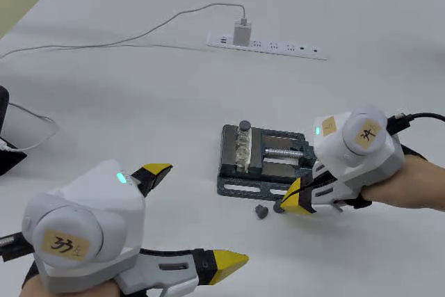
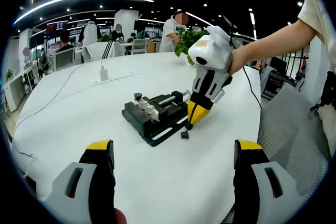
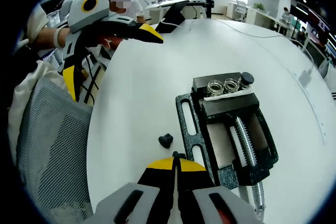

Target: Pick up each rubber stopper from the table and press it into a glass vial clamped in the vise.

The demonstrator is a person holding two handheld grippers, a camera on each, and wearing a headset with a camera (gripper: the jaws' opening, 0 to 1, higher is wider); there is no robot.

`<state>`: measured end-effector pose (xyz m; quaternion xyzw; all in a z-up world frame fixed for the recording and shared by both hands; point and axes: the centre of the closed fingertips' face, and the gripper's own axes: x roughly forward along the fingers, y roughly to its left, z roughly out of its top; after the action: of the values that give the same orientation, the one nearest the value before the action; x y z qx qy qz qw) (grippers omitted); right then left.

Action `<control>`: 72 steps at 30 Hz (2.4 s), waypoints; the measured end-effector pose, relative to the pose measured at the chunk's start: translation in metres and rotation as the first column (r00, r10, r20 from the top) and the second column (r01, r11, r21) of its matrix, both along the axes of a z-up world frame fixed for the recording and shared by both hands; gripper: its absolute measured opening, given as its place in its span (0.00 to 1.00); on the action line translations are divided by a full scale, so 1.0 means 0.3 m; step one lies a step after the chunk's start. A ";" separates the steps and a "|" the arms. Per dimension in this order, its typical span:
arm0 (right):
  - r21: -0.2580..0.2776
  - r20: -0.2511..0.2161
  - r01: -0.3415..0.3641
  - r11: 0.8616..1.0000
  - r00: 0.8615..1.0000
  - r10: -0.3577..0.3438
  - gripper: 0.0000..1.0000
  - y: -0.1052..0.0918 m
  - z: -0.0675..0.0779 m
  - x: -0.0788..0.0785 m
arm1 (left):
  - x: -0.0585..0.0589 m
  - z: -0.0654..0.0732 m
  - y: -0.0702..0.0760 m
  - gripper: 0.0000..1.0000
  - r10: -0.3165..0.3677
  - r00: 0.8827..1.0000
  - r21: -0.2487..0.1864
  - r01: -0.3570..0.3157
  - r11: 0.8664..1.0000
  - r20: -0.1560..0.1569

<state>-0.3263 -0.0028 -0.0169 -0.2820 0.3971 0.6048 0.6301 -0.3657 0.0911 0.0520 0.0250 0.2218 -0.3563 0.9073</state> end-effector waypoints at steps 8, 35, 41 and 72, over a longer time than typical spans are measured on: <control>0.137 -0.108 0.202 0.970 0.976 -0.188 0.00 0.021 0.062 -0.003 | -0.003 0.005 -0.010 0.93 -0.010 1.000 -0.003 0.010 1.000 0.008; 0.309 -0.799 0.811 0.497 0.505 -0.328 0.00 0.110 0.383 -0.095 | 0.025 0.146 -0.096 0.58 -0.067 0.985 -0.088 0.082 0.993 0.158; 0.242 -0.895 0.880 0.409 0.365 -0.257 0.00 0.112 0.430 -0.099 | 0.021 0.178 -0.117 0.42 -0.093 0.977 -0.106 0.115 0.988 0.190; 0.133 -0.971 0.916 0.378 0.197 -0.135 0.00 0.119 0.460 -0.162 | -0.008 0.227 -0.196 0.05 -0.179 0.960 -0.169 0.217 0.962 0.213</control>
<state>-0.3750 0.0328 0.1212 0.5171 0.4497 0.4501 0.5725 -0.3680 0.0324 0.1202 -0.0047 0.0927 -0.4609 0.8826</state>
